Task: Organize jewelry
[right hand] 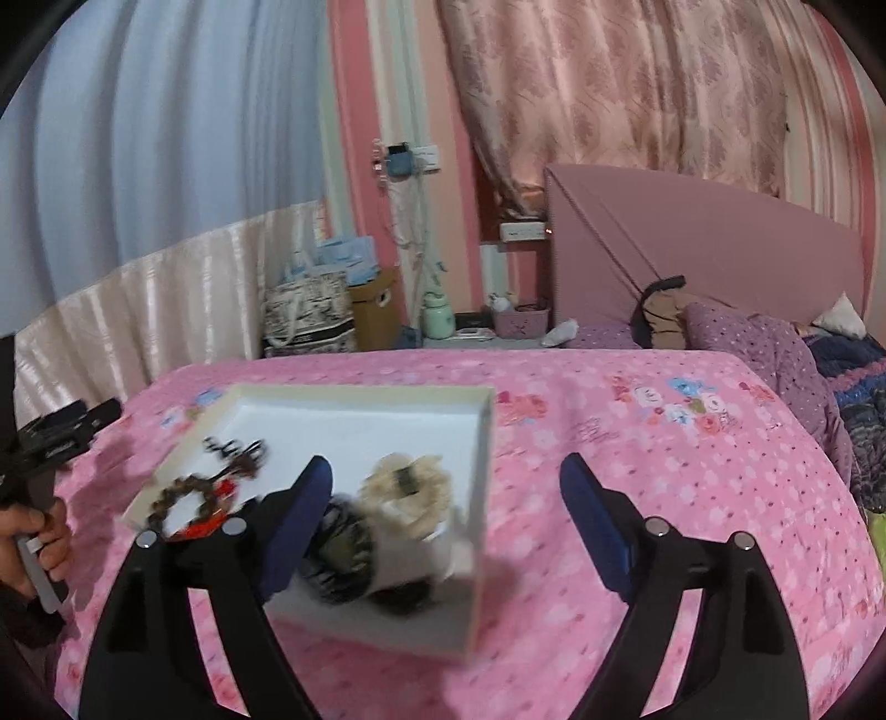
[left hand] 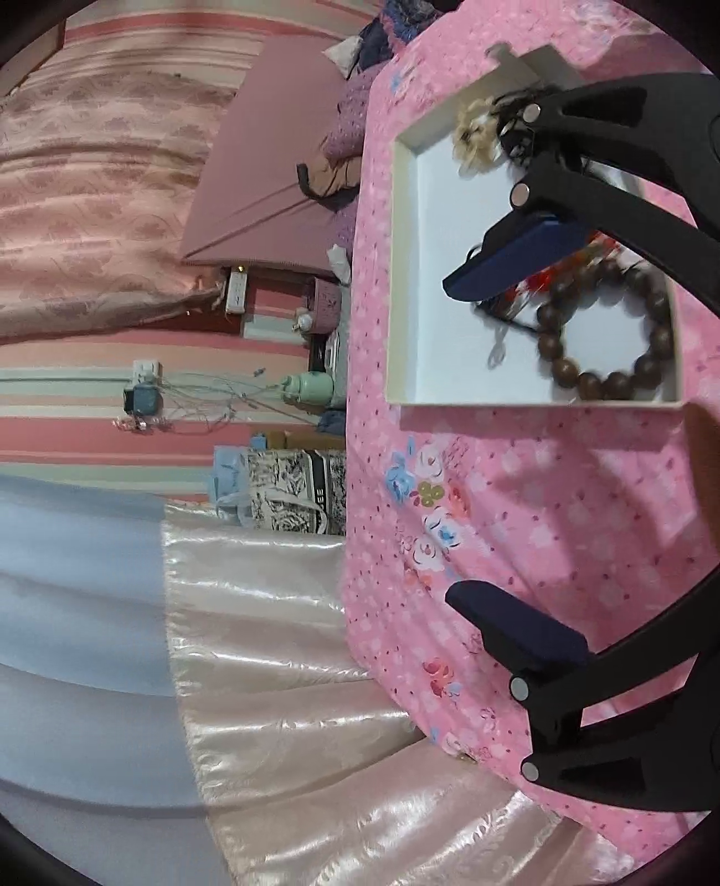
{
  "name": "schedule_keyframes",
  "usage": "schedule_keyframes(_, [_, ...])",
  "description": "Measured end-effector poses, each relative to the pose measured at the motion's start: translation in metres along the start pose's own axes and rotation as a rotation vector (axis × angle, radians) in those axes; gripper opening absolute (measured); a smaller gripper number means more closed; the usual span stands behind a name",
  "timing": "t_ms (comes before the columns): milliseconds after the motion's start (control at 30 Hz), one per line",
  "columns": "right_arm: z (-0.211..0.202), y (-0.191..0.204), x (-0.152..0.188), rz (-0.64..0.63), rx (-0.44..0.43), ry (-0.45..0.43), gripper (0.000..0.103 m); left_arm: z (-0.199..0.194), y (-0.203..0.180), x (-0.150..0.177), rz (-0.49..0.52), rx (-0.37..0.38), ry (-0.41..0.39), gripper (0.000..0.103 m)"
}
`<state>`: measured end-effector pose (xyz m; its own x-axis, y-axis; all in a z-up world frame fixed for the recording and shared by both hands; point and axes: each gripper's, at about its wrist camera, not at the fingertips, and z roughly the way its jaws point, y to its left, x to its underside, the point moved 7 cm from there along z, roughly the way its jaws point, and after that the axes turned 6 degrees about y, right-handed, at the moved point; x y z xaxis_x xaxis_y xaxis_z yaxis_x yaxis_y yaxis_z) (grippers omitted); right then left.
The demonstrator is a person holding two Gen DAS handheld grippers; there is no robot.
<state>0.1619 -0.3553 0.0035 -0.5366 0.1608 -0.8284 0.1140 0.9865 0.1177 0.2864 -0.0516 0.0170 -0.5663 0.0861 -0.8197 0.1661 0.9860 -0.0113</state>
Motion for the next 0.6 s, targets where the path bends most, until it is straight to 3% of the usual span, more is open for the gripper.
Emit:
schedule_keyframes(33, [-0.006, 0.006, 0.007, -0.004, 0.01, -0.006, 0.093, -0.006, -0.002, 0.005, -0.001, 0.008, -0.004, 0.1])
schedule_keyframes(300, [-0.017, 0.044, 0.065, -0.082, -0.018, -0.005, 0.093, -0.039, -0.028, 0.061, 0.052, 0.025, -0.06, 0.1])
schedule_keyframes(400, [-0.014, 0.04, 0.07, -0.073, 0.055, -0.042, 0.093, -0.036, -0.025, 0.068, 0.008, 0.021, -0.073, 0.1])
schedule_keyframes(600, [-0.014, 0.039, 0.071, -0.089, 0.049, -0.049, 0.093, -0.034, -0.021, 0.07, -0.004, -0.003, -0.08, 0.1])
